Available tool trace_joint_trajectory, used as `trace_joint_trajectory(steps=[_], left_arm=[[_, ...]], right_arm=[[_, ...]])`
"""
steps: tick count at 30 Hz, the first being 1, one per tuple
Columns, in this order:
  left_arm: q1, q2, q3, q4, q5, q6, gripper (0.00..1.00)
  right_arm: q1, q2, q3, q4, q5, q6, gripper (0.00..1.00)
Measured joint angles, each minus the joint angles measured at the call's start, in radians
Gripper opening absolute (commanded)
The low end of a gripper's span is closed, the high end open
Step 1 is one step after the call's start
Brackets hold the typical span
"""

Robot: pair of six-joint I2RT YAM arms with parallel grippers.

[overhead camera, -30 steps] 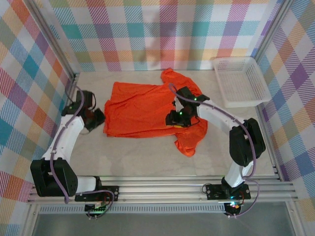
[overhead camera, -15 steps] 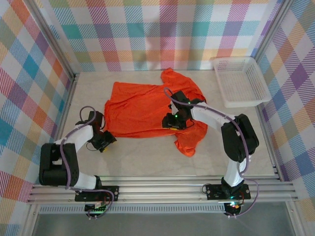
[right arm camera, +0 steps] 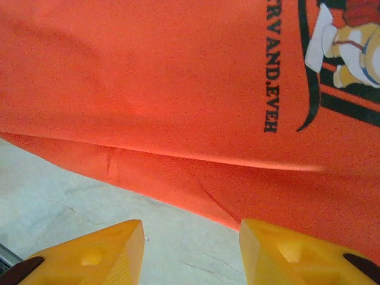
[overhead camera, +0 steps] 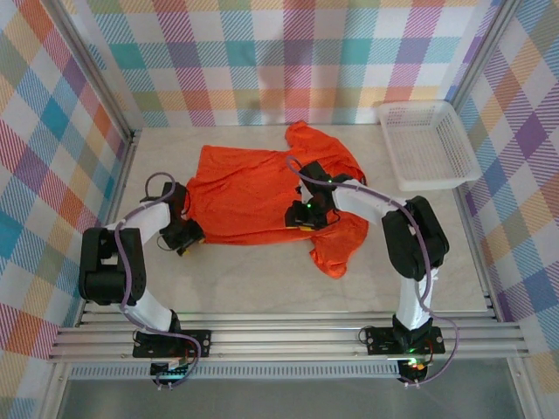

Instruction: Fold the inside-out t-shirt

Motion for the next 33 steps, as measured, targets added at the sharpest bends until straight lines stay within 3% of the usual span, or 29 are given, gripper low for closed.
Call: trace_joint_trajectory(steps=[13,17,24,28,33], left_arm=[[0.000,0.100,0.090,0.055,-0.038,0.038,0.39],[0.003,0.104,0.090,0.055,-0.050,0.048,0.00],[0.008,0.034,0.108,-0.048,-0.077,0.071,0.00],[0.008,-0.110,0.161,-0.155,-0.101,0.092,0.15],[0.007,-0.267,0.126,-0.214,-0.124,0.097,0.18]], right_arm=[[0.000,0.028,0.040,-0.008,0.000,-0.001,0.48],[-0.002,0.039,0.043,-0.009,0.000,-0.001,0.48],[-0.063,0.193,0.127,-0.025,0.023,0.001,0.42],[-0.102,0.209,0.157,-0.032,0.009,0.001,0.42],[-0.109,0.203,0.137,-0.011,-0.008,0.001,0.42]])
